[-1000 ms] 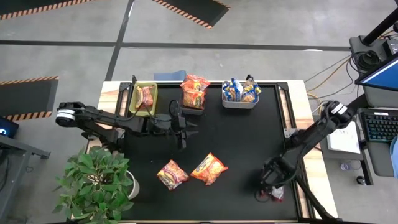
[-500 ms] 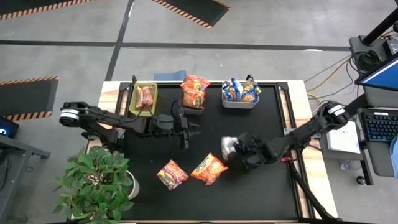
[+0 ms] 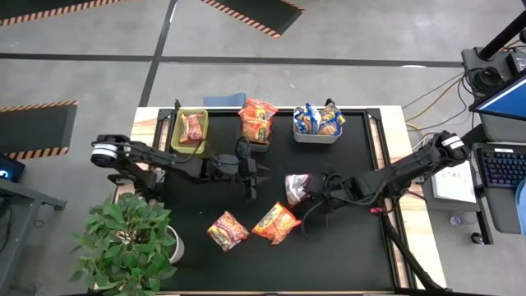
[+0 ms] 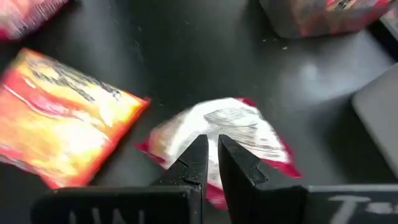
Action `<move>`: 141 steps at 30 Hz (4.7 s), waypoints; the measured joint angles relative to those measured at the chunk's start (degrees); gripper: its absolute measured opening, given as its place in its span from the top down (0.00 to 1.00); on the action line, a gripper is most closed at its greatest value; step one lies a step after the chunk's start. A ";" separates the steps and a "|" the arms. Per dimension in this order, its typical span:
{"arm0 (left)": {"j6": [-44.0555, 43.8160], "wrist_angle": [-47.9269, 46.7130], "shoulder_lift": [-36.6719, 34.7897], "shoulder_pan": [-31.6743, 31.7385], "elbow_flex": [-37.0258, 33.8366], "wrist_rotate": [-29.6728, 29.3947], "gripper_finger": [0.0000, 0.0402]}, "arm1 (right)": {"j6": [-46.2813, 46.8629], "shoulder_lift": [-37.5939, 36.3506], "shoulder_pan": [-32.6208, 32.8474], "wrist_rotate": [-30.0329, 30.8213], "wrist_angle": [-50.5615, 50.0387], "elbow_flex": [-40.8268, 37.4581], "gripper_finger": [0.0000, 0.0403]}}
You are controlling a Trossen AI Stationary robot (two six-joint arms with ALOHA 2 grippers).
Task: Sort Maruchan noodles
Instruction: Put the red noodle pack into the white bin
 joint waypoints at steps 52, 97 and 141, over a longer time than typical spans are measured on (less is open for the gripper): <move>-9.01 8.87 0.73 0.00 -0.09 -0.21 0.72 | -37.95 8.02 -1.68 -1.11 -1.79 1.03 0.92; -0.42 28.32 14.94 -1.22 -0.09 -0.40 0.37 | -10.46 -3.56 -26.84 -41.46 21.09 -3.69 0.98; -2.40 -23.63 -14.80 -1.49 -0.09 -31.09 1.00 | -19.15 -16.03 -31.34 -35.01 20.43 -0.90 0.42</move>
